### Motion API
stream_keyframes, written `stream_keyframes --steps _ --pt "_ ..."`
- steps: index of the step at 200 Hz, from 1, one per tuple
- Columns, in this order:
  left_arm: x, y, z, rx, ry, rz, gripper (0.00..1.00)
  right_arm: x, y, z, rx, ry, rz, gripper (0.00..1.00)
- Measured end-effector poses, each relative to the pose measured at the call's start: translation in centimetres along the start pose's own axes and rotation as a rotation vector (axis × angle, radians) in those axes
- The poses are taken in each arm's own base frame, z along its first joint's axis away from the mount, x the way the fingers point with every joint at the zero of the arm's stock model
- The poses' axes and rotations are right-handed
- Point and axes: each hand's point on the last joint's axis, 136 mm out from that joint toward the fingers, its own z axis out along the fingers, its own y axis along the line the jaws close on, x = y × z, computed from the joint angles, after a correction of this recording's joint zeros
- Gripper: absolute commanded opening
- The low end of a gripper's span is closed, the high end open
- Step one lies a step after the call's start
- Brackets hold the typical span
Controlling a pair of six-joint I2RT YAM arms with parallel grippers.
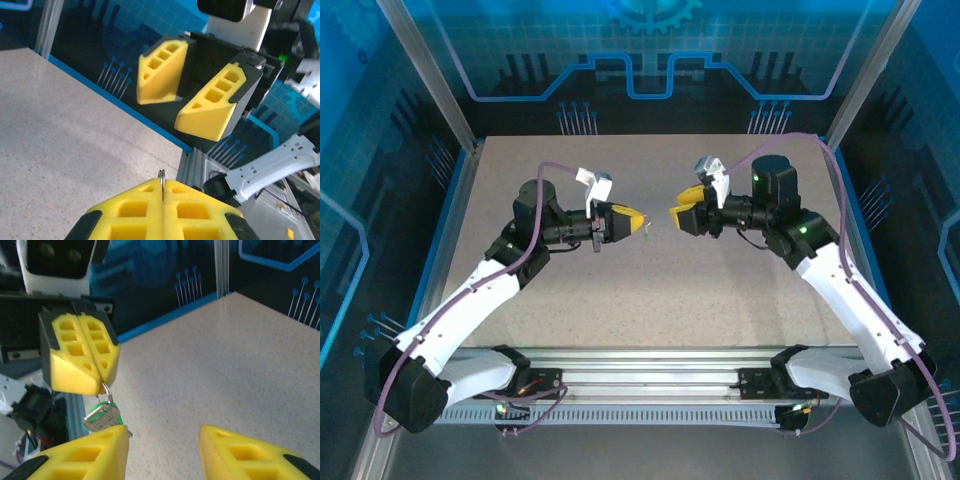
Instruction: Remove the keys from the keyring
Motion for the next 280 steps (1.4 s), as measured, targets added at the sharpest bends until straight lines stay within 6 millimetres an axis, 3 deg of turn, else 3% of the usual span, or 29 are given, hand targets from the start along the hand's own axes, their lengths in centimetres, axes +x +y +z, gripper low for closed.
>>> stream_keyframes --steps 61,111,193,242,280 --pt "-1.1 0.1 -0.1 -0.004 -0.15 0.06 0.0 -1.3 0.3 1.4 -0.108 -0.17 0.126 0.37" --pt "-1.5 -1.5 0.2 0.044 -0.219 0.111 0.0 -3.1 3.0 1.9 -0.231 -0.242 0.101 0.41" --pt "-2.9 -1.9 -0.2 0.042 -0.298 0.157 0.0 -2.8 4.8 2.0 -0.317 -0.231 0.089 0.36" --pt "-3.2 -2.1 -0.3 0.048 -0.315 0.163 0.0 -2.0 4.9 2.8 -0.329 -0.202 0.093 0.21" --pt "-3.1 -2.1 -0.3 0.051 -0.312 0.151 0.0 -2.1 5.0 2.8 -0.331 -0.205 0.093 0.22"
